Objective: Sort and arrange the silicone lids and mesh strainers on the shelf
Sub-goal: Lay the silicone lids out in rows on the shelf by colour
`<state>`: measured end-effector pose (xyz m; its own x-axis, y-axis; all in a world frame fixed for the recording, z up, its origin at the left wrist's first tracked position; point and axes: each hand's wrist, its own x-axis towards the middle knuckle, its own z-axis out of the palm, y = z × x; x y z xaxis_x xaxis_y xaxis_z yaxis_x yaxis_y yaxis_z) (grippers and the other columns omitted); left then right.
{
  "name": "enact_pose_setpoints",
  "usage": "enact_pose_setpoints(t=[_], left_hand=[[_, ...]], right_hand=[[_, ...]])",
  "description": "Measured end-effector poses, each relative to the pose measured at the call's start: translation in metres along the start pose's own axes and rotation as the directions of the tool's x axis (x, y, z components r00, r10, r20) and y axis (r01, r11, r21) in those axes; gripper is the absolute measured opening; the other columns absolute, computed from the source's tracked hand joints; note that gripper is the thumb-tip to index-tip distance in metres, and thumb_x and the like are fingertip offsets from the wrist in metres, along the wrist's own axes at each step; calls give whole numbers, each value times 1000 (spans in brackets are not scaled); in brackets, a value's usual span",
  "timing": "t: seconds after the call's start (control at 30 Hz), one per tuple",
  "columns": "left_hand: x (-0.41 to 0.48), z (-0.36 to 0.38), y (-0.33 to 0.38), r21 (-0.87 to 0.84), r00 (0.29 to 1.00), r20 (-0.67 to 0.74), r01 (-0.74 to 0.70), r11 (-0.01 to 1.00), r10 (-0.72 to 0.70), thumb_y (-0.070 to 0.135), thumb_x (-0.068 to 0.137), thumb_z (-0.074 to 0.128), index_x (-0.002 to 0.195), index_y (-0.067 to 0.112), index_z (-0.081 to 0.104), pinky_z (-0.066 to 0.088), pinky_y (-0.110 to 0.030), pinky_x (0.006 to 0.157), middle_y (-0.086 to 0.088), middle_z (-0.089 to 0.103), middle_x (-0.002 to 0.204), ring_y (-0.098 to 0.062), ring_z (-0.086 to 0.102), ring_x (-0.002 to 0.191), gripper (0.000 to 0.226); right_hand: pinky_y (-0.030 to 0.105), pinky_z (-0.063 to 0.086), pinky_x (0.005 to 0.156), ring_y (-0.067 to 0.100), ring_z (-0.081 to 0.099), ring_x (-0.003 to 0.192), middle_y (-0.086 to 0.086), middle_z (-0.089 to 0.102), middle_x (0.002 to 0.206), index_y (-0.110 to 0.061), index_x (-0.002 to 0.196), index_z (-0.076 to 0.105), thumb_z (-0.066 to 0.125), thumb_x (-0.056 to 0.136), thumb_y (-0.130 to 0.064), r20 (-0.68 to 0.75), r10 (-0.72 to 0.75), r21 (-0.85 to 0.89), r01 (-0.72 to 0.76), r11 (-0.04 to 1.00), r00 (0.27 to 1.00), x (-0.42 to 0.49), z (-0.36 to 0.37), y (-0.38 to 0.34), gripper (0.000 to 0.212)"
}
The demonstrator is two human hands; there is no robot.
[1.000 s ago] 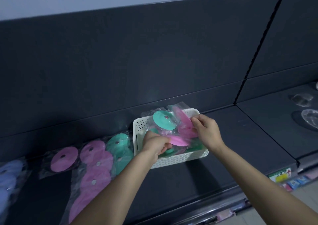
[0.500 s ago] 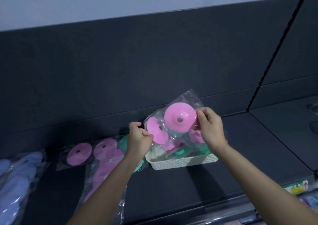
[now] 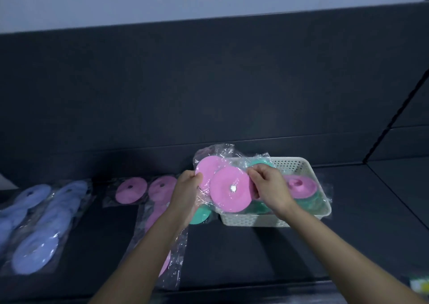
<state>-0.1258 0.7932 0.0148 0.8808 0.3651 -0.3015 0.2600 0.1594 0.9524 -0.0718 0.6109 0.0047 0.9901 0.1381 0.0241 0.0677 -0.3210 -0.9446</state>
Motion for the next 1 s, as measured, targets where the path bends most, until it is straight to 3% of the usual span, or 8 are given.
enact_pose_setpoints(t=[0.13, 0.3, 0.4, 0.5, 0.6, 0.77, 0.87, 1.0], left_hand=[[-4, -14, 0, 34, 995, 27, -99, 994, 98, 22, 82, 69, 86, 12, 53, 43, -26, 63, 1, 55, 79, -11, 51, 67, 20], [-3, -47, -5, 117, 994, 27, -105, 987, 103, 21, 61, 77, 97, 11, 61, 52, -32, 73, -7, 69, 96, -18, 64, 82, 42], [-4, -66, -4, 159, 992, 4, -126, 979, 127, 11, 73, 78, 98, 9, 60, 52, -30, 72, -5, 68, 95, -17, 63, 81, 31], [-1, -92, -6, 194, 988, -12, -149, 969, 155, 10, 74, 76, 96, 12, 61, 50, -23, 63, 0, 68, 89, -12, 63, 75, 27], [1, -121, -4, 205, 986, 10, -162, 965, 164, 7, 74, 76, 94, 15, 62, 51, -23, 60, 4, 68, 85, -9, 66, 72, 26], [6, -174, 7, 252, 981, 116, -181, 951, 156, 19, 57, 80, 97, 5, 66, 56, -40, 77, -7, 69, 101, -24, 69, 87, 44], [16, -207, 11, 277, 982, 150, -154, 949, 116, 11, 62, 81, 88, 13, 70, 54, -25, 63, -1, 73, 85, -15, 69, 76, 29], [29, -239, 11, 378, 980, 185, -134, 916, 67, 0, 73, 77, 83, 10, 69, 47, -16, 55, 5, 69, 71, -8, 64, 66, 17]], right_hand=[[30, 44, 55, 19, 51, 48, 1, 58, 52, -13, 72, 61, 49, 94, -10, 70, -7, -43, 10, 999, 997, -3, 15, -14, 25], [25, 44, 44, 16, 50, 42, 6, 58, 53, -8, 72, 59, 49, 94, -7, 120, 12, -25, -9, 1000, 993, -10, 38, -27, 24], [32, 48, 49, 18, 53, 44, 7, 59, 56, -11, 70, 58, 50, 93, -8, 137, 24, -32, -20, 999, 990, -14, 56, -31, 24], [34, 51, 67, 17, 61, 63, 1, 65, 78, -12, 91, 62, 60, 89, -16, 86, -34, -138, 46, 989, 996, -16, 77, -39, 5], [26, 45, 87, 16, 59, 98, 1, 56, 116, -13, 128, 53, 73, 81, -28, 109, -66, -241, 91, 966, 992, -18, 100, -46, 53], [35, 36, 108, 22, 43, 129, 6, 45, 141, -16, 144, 34, 78, 72, -43, 213, -13, -322, 82, 943, 977, -20, 142, -54, 89], [22, 40, 93, 15, 54, 115, 0, 56, 126, -14, 142, 38, 79, 73, -35, 269, 70, -221, -10, 975, 961, -29, 170, -61, 83], [24, 44, 64, 10, 53, 62, -6, 56, 69, -14, 98, 59, 77, 77, -24, 280, 109, -150, -68, 986, 954, -42, 213, -65, 30]])
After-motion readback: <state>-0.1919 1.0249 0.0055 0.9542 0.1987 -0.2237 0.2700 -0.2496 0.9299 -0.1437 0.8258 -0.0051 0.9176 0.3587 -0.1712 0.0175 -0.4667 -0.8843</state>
